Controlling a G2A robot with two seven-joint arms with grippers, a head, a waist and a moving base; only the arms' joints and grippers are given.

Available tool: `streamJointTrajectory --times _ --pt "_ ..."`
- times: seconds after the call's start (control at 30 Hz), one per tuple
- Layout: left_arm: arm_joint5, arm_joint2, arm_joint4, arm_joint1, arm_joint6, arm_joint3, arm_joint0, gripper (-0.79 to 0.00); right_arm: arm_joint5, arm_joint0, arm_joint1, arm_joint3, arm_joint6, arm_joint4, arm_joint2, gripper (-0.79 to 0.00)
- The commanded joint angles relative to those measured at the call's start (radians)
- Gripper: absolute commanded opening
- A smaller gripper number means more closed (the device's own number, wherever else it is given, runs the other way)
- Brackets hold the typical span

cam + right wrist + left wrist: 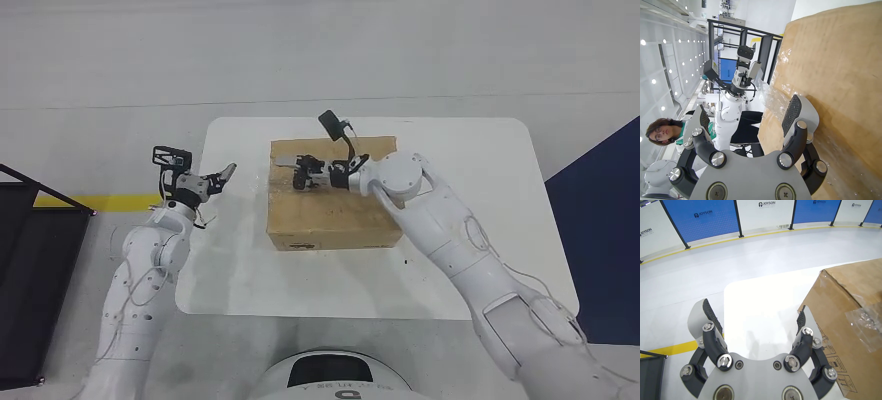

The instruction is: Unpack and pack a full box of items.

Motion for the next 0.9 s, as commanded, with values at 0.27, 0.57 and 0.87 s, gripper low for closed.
streamJointTrajectory --times 0.27,0.57,0.87 --pt "-0.002 0.037 0.006 -0.003 0.018 -0.018 0.02 0.0 0.008 0.062 -0.035 0.06 0.042 0.06 -0.058 0.0" --pt "0.007 0.002 0.002 0.002 0.069 -0.167 0.08 0.0 -0.136 0.063 -0.04 0.074 0.058 0.154 -0.012 0.0" --pt "-0.02 0.087 0.075 0.0 -0.015 -0.298 0.051 0.0 -0.303 -0.135 0.054 -0.115 0.123 0.221 0.318 0.0"
